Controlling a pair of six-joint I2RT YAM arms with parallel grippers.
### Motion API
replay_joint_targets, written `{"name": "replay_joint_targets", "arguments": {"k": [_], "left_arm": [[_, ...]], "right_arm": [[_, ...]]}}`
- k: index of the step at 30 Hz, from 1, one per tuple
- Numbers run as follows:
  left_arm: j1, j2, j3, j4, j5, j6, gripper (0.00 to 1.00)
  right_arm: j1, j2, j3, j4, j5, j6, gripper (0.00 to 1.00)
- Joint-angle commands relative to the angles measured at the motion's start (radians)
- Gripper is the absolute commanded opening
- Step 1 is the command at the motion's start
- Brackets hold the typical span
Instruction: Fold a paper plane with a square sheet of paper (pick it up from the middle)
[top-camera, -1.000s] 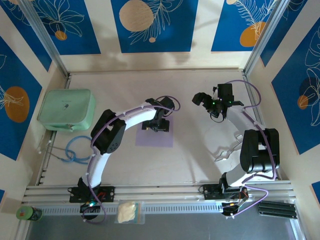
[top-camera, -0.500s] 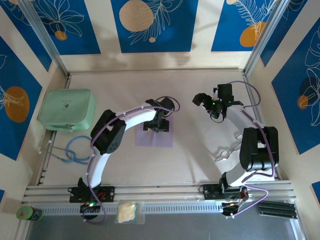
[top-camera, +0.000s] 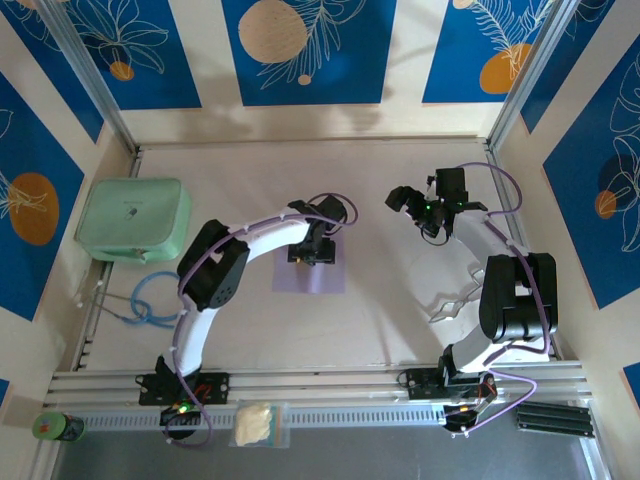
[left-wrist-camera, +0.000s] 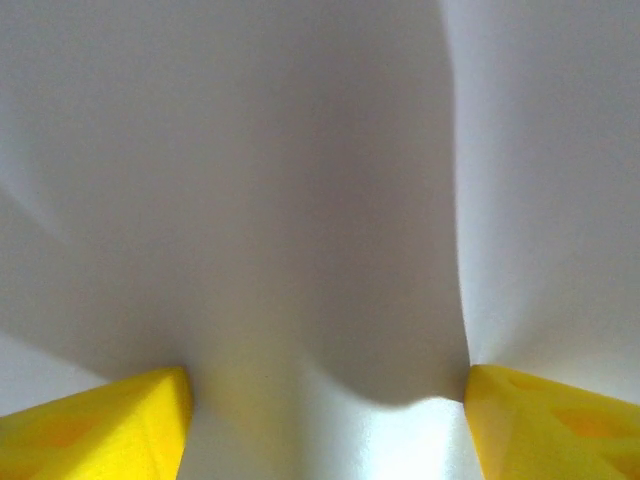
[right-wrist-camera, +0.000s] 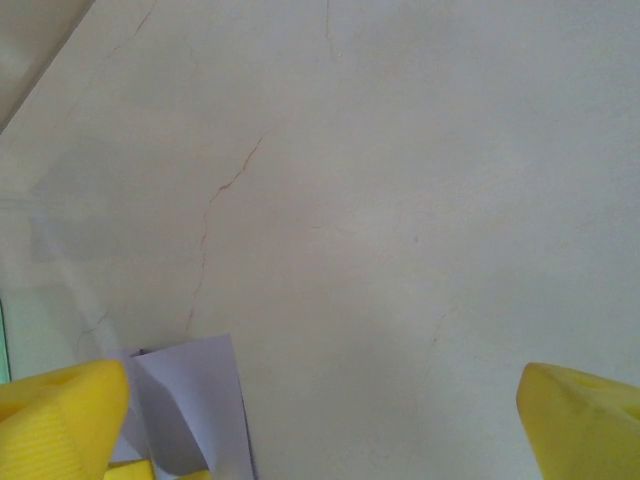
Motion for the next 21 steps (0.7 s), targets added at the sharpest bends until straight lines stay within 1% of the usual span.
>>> {"name": "replay_joint_targets", "arguments": {"k": [1, 8, 10, 16, 21], "left_arm": [[0.024, -0.031, -0.086, 0.05, 0.091, -0.023, 0.61], [0.094, -0.179, -0.236, 0.25, 0.276, -0.024, 0.37], [0.114, -0.233, -0.275, 0.31, 0.331, -0.025, 0.34], [0.147, -0.372, -0.358, 0.484, 0.488, -0.042, 0.29], [0.159, -0.402, -0.412, 0.607, 0.561, -0.079, 0.31]], "right_arm": [[-0.009, 0.008, -0.001, -0.001, -0.046, -0.008, 1.0], [-0.022, 0.008, -0.016, 0.032, -0.084, 0.004, 1.0], [-0.024, 0.005, -0.019, 0.037, -0.095, 0.005, 1.0], [-0.023, -0.018, -0.035, 0.077, -0.143, 0.008, 0.99], [-0.015, -0.024, -0.054, 0.12, -0.206, 0.032, 0.99]]}}
